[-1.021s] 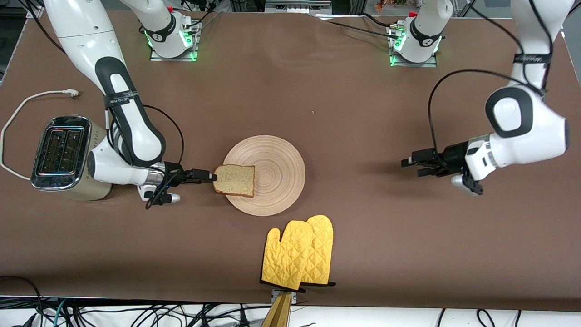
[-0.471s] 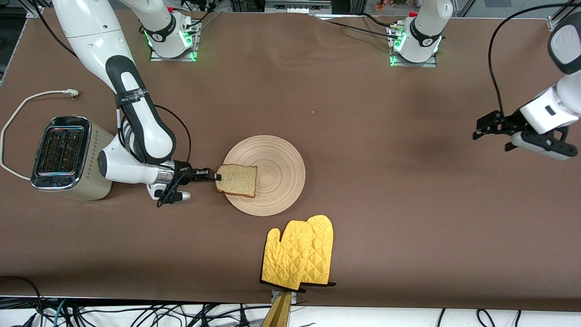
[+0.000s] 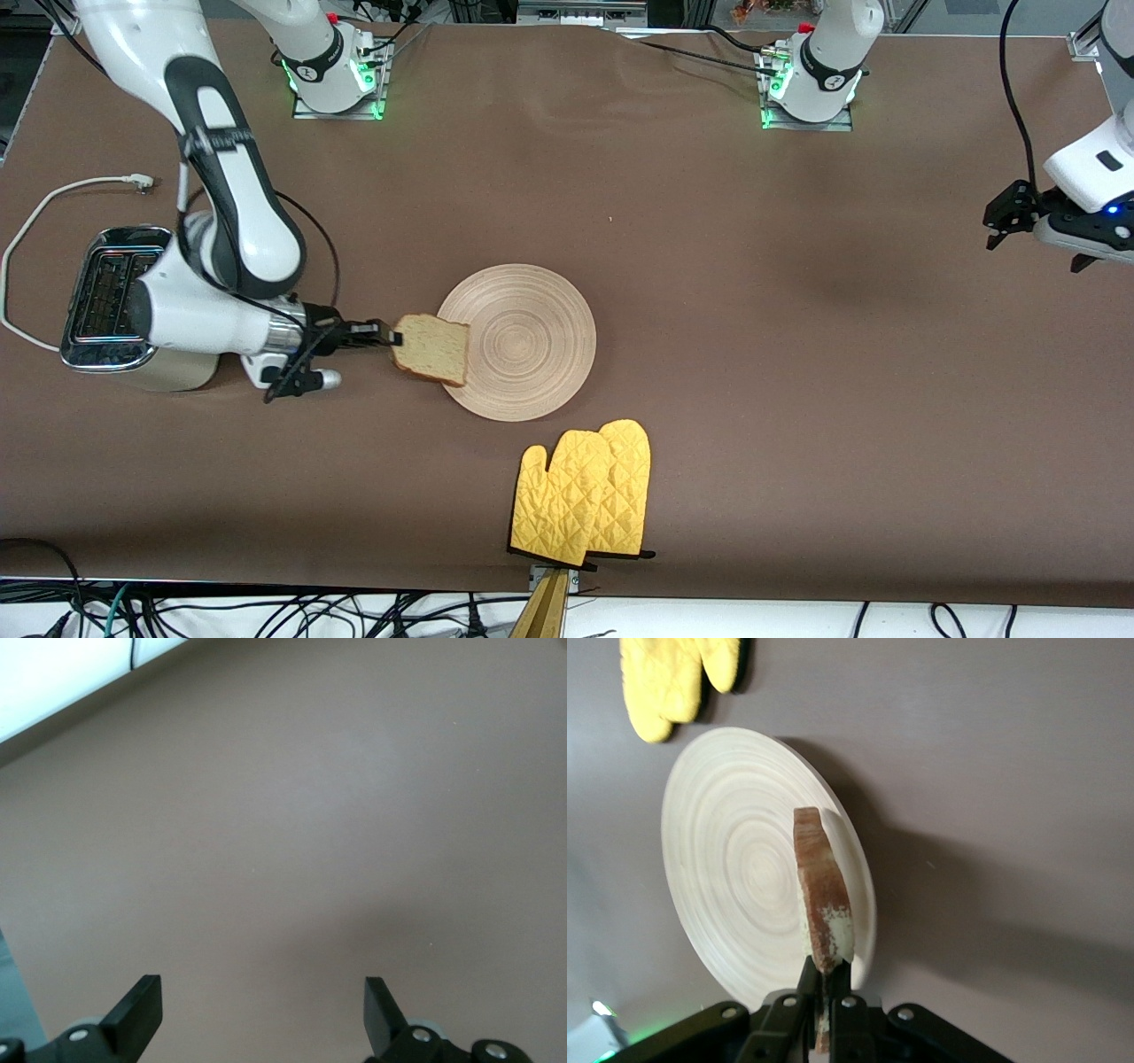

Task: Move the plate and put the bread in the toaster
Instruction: 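Lift the bread and carry it into the toaster slot with the right gripper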

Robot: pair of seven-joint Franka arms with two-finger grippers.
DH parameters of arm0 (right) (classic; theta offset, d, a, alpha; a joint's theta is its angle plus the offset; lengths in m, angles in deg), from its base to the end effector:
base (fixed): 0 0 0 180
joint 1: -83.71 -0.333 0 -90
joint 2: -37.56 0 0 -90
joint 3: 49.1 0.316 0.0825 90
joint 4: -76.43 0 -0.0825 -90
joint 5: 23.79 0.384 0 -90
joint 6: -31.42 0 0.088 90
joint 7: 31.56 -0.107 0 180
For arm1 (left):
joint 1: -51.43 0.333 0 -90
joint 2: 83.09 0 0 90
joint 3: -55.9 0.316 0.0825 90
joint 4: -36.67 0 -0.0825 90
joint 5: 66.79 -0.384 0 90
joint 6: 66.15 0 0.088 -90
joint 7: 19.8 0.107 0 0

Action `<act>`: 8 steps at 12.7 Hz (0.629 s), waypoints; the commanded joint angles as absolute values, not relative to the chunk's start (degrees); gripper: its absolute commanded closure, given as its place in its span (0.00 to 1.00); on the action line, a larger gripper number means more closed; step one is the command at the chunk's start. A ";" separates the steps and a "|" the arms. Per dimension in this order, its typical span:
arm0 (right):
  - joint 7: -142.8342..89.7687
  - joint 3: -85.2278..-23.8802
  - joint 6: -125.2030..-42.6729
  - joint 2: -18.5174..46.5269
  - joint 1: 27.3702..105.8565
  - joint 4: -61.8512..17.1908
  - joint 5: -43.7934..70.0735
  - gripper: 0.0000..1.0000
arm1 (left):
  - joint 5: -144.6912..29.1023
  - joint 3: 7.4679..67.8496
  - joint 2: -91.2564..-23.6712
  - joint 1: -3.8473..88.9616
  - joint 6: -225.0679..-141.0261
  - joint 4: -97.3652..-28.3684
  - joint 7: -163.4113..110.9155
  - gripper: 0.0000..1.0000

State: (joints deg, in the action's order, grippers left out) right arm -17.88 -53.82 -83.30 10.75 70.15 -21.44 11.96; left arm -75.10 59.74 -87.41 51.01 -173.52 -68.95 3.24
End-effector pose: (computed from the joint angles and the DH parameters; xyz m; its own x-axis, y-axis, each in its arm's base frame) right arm 0.6392 0.1403 0.3155 0.9871 0.1120 -0.1143 0.0419 -0.8699 -0.4914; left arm 0.5485 0.0448 0.5635 0.9272 -0.3723 0.0410 -0.3611 -0.9176 -0.1660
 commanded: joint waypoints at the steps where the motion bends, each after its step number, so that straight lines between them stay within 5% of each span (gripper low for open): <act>1: -25.57 -55.25 -75.75 18.11 69.91 -20.53 -2.90 1.00 | -76.02 60.82 -86.86 50.11 -168.83 -67.22 2.88 0.00; 8: -24.45 -66.67 -56.67 23.41 70.35 -11.04 -27.02 1.00 | -67.67 60.73 -86.95 50.20 -157.83 -65.72 -17.58 0.00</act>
